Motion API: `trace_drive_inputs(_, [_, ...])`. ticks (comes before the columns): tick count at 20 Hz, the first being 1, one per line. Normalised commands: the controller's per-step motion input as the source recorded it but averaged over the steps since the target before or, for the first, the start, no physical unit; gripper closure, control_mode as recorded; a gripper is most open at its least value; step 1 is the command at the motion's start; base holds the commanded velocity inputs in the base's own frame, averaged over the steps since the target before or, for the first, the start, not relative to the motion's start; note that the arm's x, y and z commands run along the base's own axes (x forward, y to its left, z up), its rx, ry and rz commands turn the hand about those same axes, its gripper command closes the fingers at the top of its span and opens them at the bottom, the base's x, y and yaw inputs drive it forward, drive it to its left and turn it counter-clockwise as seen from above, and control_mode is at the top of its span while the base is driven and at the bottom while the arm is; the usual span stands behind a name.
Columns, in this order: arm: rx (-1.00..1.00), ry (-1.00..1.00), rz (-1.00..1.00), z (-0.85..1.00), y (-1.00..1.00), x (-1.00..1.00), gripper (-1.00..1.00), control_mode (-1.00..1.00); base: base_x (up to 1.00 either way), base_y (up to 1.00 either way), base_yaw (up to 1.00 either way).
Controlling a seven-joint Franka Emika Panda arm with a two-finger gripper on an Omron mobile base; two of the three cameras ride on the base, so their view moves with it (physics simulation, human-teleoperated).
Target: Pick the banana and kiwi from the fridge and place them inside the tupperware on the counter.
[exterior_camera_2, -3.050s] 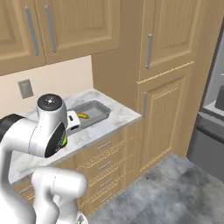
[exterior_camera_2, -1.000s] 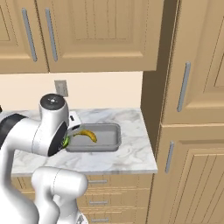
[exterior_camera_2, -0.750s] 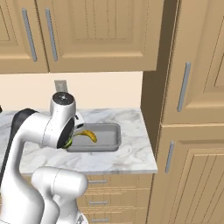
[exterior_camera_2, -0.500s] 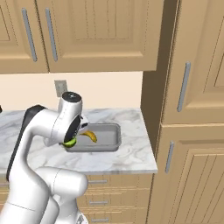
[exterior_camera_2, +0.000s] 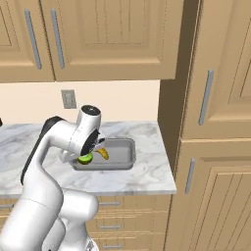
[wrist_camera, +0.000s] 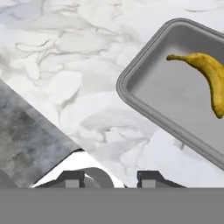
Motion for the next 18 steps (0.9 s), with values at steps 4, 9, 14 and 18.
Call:
trace_drive_inputs(4, [0.00,-0.01,0.00,-0.25,-0.17,0.22,1.00,-1.00,0.00,0.00,0.00])
trace_drive_inputs(9, [0.00,-0.01,0.00,-0.19,-0.15,0.36,1.00,-1.00,0.00,0.00,0.00])
trace_drive_inputs(14, [0.00,0.00,0.00,-0.12,-0.10,0.46,1.00,-1.00,0.00,0.00,0.00])
trace_drive_inputs(18, [0.00,0.00,0.00,-0.08,-0.07,0.47,1.00,-1.00,0.00,0.00,0.00])
